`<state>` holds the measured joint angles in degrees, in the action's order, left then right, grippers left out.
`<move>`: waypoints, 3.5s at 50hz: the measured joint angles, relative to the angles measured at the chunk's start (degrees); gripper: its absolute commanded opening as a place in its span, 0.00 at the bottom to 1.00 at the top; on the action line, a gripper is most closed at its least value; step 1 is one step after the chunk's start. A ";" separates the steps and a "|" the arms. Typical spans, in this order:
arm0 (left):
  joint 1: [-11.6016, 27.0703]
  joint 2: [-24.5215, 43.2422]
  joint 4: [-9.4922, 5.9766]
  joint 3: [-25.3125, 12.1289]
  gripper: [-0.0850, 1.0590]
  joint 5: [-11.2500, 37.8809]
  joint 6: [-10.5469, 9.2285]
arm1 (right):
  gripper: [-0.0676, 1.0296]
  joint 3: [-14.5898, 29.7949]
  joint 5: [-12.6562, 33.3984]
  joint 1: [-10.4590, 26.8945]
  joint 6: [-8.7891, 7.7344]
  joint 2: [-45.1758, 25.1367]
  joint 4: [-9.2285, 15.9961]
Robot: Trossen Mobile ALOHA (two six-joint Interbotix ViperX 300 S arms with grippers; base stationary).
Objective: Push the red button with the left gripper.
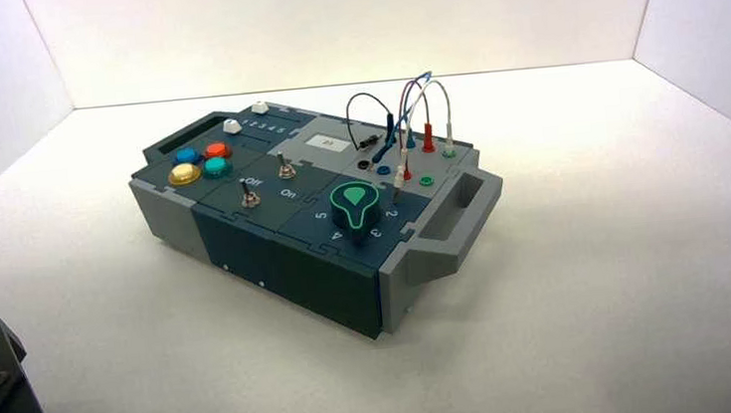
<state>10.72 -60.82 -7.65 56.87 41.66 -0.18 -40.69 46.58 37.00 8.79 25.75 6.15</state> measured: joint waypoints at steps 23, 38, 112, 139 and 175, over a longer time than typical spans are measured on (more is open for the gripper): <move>6.86 16.08 -1.14 -3.69 0.05 -3.52 0.53 | 0.04 -7.56 -2.29 0.62 -2.37 16.26 -0.09; 8.26 24.17 -1.23 -4.04 0.05 -4.39 0.70 | 0.04 -10.90 -2.29 0.62 -3.34 20.30 -0.18; 9.40 57.48 -0.70 -11.07 0.05 -13.01 2.81 | 0.04 -13.54 -3.43 0.70 -3.25 22.41 0.00; 9.40 61.08 -0.35 -11.87 0.05 -13.45 2.81 | 0.04 -14.33 -3.43 0.70 -3.16 22.59 0.00; 9.23 63.90 -0.18 -12.57 0.05 -13.80 2.81 | 0.04 -14.41 -3.25 0.70 -3.16 22.59 0.00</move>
<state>19.95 3.08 -7.82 44.30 27.86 2.64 -55.11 43.33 37.71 5.63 48.34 6.15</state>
